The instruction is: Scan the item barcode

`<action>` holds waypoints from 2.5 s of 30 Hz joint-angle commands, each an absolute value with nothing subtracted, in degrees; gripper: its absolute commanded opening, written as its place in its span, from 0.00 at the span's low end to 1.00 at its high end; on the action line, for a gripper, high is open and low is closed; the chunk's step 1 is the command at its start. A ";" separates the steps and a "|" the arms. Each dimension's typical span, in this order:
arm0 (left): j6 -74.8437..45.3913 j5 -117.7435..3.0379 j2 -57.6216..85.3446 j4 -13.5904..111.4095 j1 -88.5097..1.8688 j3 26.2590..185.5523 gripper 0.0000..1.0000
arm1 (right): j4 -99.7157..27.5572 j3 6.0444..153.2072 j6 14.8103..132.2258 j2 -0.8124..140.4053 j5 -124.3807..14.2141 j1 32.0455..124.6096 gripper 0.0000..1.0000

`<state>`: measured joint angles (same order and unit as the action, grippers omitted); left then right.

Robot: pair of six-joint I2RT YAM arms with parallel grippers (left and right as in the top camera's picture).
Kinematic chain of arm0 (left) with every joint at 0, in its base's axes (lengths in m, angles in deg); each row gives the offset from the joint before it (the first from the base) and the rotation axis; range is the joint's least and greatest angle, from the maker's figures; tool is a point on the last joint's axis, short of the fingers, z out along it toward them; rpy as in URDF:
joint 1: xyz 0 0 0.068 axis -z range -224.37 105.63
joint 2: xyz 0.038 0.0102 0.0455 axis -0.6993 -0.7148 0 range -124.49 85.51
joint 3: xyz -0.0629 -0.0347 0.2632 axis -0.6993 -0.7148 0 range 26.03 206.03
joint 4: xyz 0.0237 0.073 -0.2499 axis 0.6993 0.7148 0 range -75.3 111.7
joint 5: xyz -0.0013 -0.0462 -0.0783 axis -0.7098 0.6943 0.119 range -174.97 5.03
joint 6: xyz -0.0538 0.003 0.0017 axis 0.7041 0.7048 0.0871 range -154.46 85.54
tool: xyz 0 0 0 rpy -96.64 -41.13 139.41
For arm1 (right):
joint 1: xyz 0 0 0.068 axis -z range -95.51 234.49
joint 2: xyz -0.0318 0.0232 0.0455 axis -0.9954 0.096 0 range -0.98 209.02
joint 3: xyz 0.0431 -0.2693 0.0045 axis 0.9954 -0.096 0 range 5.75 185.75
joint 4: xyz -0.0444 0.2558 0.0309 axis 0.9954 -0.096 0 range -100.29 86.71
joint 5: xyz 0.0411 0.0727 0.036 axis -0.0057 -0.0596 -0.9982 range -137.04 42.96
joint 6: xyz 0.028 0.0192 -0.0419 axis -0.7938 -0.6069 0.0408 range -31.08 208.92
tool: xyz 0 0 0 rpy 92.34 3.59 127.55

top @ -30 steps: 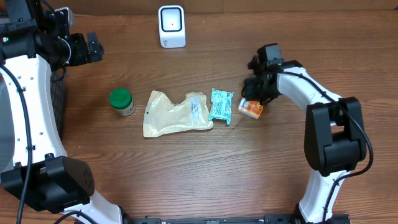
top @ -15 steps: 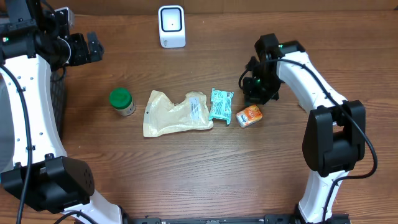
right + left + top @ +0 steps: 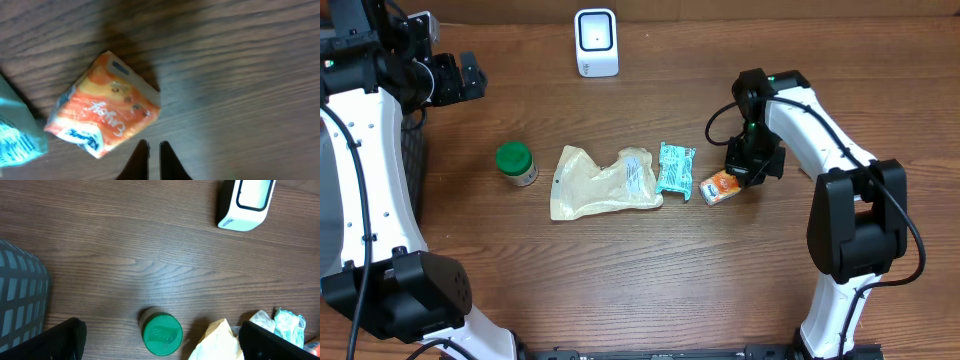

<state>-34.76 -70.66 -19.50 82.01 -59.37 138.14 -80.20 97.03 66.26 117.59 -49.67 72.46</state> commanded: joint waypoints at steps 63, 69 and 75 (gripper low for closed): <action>-34.23 -70.40 -18.67 81.79 -59.35 138.73 1.00 | -34.47 65.41 56.91 101.28 -61.61 72.11 0.27; -34.23 -70.40 -18.67 81.77 -59.35 138.73 1.00 | -28.46 65.32 55.44 103.86 -57.56 72.11 0.26; -34.23 -70.40 -18.67 81.77 -59.35 138.73 1.00 | -26.52 65.36 55.99 108.34 -57.59 72.22 0.09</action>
<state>-34.76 -70.66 -19.50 81.99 -59.37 138.14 -24.59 65.80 55.79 106.59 -59.14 72.17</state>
